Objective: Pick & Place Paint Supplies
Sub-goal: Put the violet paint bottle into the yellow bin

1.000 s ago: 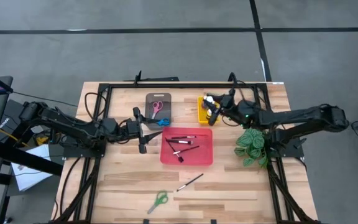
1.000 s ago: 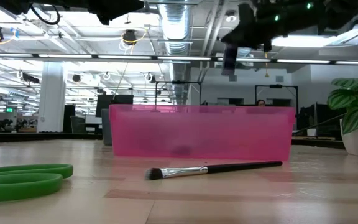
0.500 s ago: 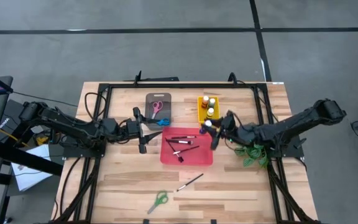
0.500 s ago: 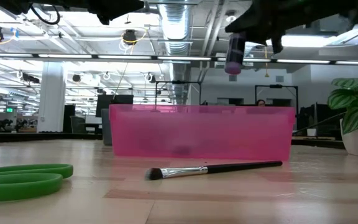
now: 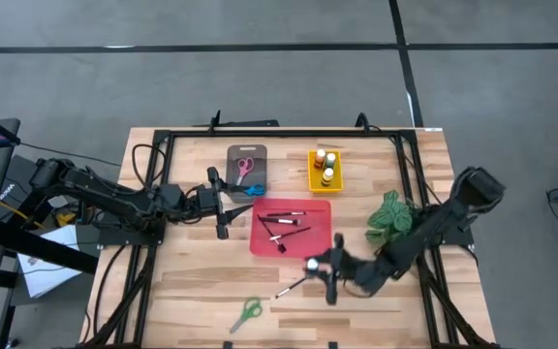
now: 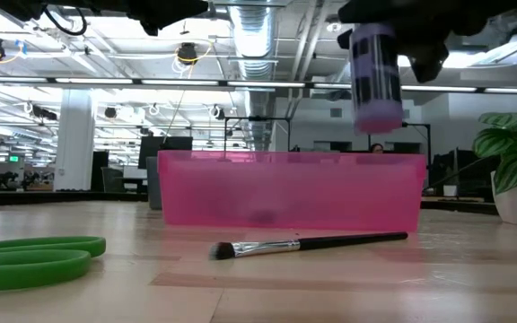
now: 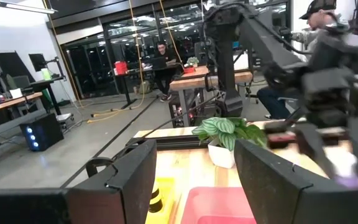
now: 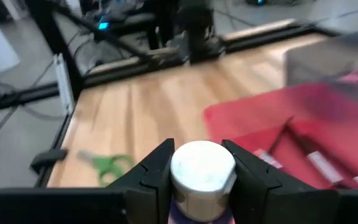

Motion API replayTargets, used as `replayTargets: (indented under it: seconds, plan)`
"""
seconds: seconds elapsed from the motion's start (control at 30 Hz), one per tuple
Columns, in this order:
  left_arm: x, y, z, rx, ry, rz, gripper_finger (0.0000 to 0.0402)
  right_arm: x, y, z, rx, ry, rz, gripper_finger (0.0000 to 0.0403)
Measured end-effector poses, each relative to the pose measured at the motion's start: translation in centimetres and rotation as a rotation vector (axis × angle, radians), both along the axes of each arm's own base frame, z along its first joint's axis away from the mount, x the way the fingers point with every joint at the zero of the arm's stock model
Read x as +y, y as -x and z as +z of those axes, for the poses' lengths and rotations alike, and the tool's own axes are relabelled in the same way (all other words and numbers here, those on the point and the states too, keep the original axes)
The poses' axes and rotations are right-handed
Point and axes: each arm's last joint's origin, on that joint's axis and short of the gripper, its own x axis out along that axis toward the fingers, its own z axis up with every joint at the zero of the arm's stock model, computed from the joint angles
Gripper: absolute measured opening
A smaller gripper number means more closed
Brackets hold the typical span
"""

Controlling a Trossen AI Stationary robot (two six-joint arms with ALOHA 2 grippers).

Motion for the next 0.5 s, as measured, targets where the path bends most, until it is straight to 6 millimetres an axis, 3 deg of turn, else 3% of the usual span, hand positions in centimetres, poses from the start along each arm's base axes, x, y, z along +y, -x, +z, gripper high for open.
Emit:
replayTargets:
  seconds: [0.17, 0.37, 0.5]
  plan:
    - [0.0, 0.0, 0.0, -0.001, 0.009, -0.001, 0.0208, 3.5, -1.2, -1.9, 0.033, -0.031, 0.038, 0.0109]
    - [0.0, 0.0, 0.0, -0.003, 0.025, -0.003, 0.0208, 6.4, -0.5, -3.3, 0.055, -0.038, 0.099, 0.0109]
    - [0.0, 0.0, 0.0, -0.003, 0.024, -0.001, 0.0208, 7.2, 0.3, -4.6, 0.088, 0.011, 0.117, 0.0109]
